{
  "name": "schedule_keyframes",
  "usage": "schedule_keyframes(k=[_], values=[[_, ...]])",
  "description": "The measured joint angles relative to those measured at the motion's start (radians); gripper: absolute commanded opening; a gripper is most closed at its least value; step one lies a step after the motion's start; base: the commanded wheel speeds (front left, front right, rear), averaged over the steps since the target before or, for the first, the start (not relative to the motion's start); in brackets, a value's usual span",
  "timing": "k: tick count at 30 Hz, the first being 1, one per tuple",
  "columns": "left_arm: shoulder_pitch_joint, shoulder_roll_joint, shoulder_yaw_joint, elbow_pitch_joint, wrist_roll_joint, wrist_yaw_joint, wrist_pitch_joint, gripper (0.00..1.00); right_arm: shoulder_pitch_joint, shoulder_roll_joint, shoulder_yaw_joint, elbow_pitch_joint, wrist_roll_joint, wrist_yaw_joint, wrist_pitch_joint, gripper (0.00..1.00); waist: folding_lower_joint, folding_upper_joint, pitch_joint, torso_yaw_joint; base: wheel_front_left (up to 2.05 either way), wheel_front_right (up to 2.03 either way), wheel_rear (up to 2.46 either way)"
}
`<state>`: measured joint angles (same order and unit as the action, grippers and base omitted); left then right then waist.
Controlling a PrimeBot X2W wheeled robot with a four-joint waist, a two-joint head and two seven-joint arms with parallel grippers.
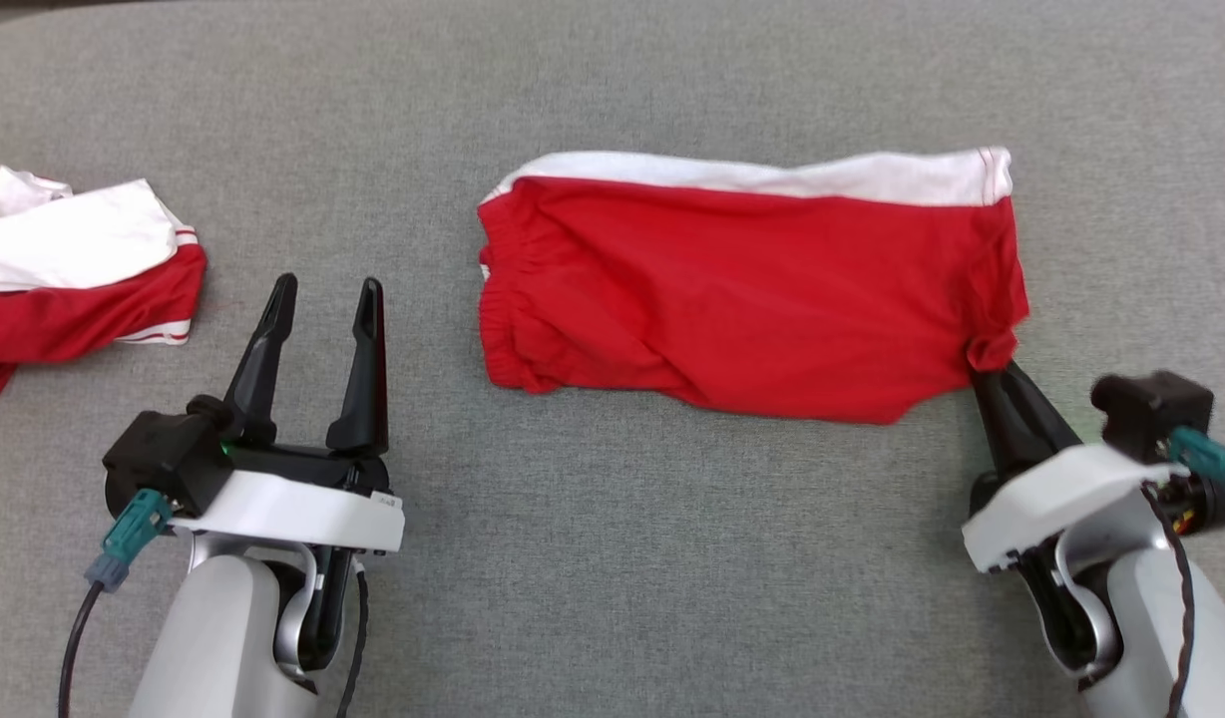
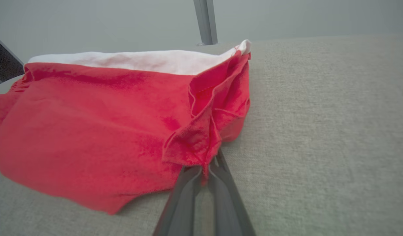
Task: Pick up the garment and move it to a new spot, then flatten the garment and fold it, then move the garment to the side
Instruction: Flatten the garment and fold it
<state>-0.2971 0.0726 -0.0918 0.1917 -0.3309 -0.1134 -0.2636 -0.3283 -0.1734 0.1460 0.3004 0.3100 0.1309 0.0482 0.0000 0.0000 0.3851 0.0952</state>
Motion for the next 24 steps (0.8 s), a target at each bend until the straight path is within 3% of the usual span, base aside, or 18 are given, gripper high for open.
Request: schedule_keyframes(k=[6, 17, 24], values=[[0.022, 0.0, -0.001, 0.011, 0.005, -0.001, 0.0, 1.0, 0.088, 0.002, -0.04, -0.029, 0.008, 0.0, -0.008, 0.0, 0.0, 0.0, -0.037, -0.015, 0.0, 0.0, 0.0], [0.022, -0.001, -0.024, 0.024, 0.005, -0.006, 0.0, 1.0, 0.07, 0.0, -0.044, -0.065, -0.02, 0.0, -0.019, 0.0, 0.0, 0.0, -0.055, -0.003, 0.0, 0.0, 0.0], [0.024, -0.008, -0.043, 0.038, 0.004, -0.006, 0.0, 1.0, -0.023, 0.04, 0.094, -0.125, -0.088, 0.0, 0.005, 0.0, 0.0, 0.0, -0.091, 0.02, 0.0, 0.0, 0.0]])
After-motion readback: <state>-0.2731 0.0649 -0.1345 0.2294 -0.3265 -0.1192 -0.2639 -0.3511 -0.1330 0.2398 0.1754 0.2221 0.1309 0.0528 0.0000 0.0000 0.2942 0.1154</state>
